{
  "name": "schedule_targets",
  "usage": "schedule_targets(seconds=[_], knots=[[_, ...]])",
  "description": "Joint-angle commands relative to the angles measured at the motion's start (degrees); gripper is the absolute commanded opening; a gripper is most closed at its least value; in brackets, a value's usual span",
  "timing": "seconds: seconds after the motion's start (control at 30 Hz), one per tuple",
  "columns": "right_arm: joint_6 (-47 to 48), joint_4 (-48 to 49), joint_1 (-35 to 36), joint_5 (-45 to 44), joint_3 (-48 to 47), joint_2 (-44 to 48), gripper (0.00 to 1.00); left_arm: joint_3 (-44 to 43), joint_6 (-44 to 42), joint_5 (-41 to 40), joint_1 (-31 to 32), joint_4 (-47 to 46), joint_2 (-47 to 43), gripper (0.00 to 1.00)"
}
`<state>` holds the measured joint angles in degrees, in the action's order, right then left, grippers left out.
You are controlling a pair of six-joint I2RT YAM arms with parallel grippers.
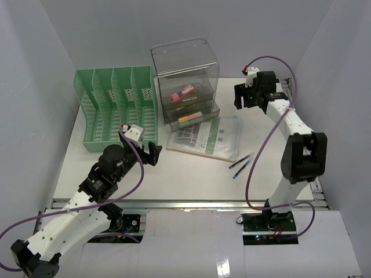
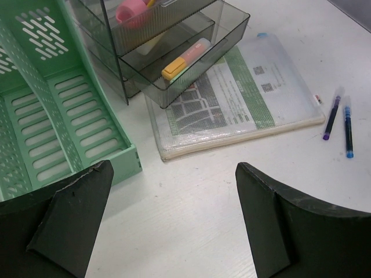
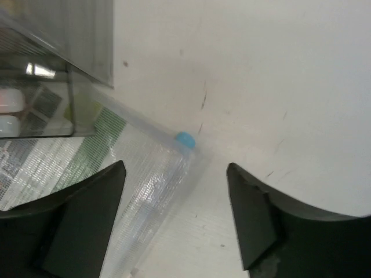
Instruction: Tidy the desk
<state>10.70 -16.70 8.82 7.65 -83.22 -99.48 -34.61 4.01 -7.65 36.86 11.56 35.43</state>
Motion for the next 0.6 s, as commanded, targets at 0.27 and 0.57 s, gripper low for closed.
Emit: schedule_targets(seconds=[0.27,0.57], knots=[[-33.3,-13.4,-2.9,-3.2,-21.2,-22.4,0.82,0.5,-0.8,1.8,-0.1,-1.0,-1.8,0.98],[-33.4,-13.2,-2.9,-3.1,-19.1,-26.4,0.69,0.5,-0.8,1.7,-0.1,-1.1,-2.3,0.98]])
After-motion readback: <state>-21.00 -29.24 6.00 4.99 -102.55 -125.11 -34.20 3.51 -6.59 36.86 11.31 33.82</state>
